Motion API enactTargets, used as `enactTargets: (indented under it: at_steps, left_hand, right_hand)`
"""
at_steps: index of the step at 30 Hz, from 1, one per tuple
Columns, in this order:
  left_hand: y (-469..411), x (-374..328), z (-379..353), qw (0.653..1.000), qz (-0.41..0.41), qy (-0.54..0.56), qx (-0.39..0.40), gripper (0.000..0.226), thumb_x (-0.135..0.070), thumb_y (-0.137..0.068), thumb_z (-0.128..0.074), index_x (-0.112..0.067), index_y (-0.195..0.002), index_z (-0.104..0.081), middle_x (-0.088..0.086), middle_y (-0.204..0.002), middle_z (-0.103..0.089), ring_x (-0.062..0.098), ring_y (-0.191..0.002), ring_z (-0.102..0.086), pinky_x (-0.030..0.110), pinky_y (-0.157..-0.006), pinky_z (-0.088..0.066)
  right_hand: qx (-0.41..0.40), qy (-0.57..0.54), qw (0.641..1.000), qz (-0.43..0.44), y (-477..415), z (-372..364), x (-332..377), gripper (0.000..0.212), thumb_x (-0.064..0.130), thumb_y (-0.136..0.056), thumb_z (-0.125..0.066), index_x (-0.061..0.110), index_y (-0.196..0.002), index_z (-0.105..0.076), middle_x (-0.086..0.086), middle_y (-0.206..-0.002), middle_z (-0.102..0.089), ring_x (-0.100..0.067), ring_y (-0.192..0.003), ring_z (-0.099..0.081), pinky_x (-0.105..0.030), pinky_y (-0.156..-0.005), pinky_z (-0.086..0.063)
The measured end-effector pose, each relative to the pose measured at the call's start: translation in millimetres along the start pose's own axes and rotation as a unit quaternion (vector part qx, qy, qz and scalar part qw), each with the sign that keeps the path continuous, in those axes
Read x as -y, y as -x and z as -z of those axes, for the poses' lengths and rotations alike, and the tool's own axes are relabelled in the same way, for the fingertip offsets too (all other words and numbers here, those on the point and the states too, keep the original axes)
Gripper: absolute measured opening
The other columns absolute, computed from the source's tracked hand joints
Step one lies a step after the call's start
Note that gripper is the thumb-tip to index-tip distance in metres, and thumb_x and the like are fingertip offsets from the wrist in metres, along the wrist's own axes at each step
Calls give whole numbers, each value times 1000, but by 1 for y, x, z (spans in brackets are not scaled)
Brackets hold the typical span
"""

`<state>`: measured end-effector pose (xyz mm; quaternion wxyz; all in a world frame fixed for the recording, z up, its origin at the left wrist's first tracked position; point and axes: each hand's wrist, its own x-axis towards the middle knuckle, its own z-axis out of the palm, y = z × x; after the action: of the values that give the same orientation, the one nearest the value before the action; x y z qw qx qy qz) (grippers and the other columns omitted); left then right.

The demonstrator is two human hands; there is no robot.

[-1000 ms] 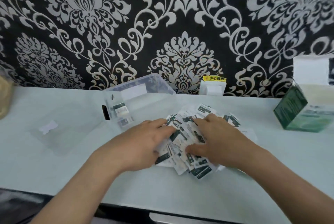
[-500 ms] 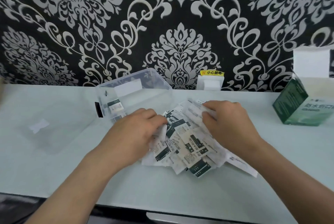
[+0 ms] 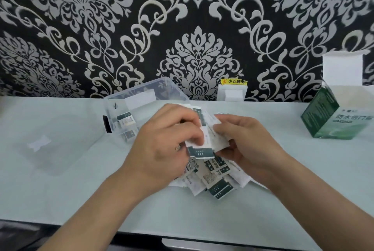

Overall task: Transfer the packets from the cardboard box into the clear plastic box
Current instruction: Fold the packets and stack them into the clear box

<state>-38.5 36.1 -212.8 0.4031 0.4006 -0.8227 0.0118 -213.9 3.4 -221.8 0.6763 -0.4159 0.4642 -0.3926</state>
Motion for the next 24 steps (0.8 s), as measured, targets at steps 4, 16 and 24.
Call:
enactTargets:
  at_steps: [4, 16, 24]
  left_hand:
    - [3, 14, -16, 999, 4, 38, 13, 37, 23, -52, -57, -5, -72, -69, 2, -93, -68, 17, -97, -60, 31, -81, -50]
    - [-17, -15, 1, 888, 279, 337, -144, 21, -8, -70, -75, -18, -88, -70, -2, -85, -76, 18, -84, -72, 33, -73, -58]
    - [-15, -16, -29, 708, 475, 492, -177, 37, 3, -80, -68, -8, -114, -58, 10, -92, -74, 19, -80, -72, 30, -63, -57]
  right_hand:
    - [58, -62, 996, 2, 6, -8, -2, 19, 2, -95, -49, 4, -89, -67, -10, -74, -68, -18, -64, -64, -32, -59, -58]
    - [-33, -111, 992, 55, 2, 2, 1, 23, 3, -98, -50, 15, -111, -64, -10, -97, -74, -19, -77, -71, -32, -69, -55]
    - [42, -144, 988, 47, 15, -17, -3, 28, 7, -100, -43, 17, -111, -67, -11, -102, -74, -23, -87, -71, -40, -73, -59]
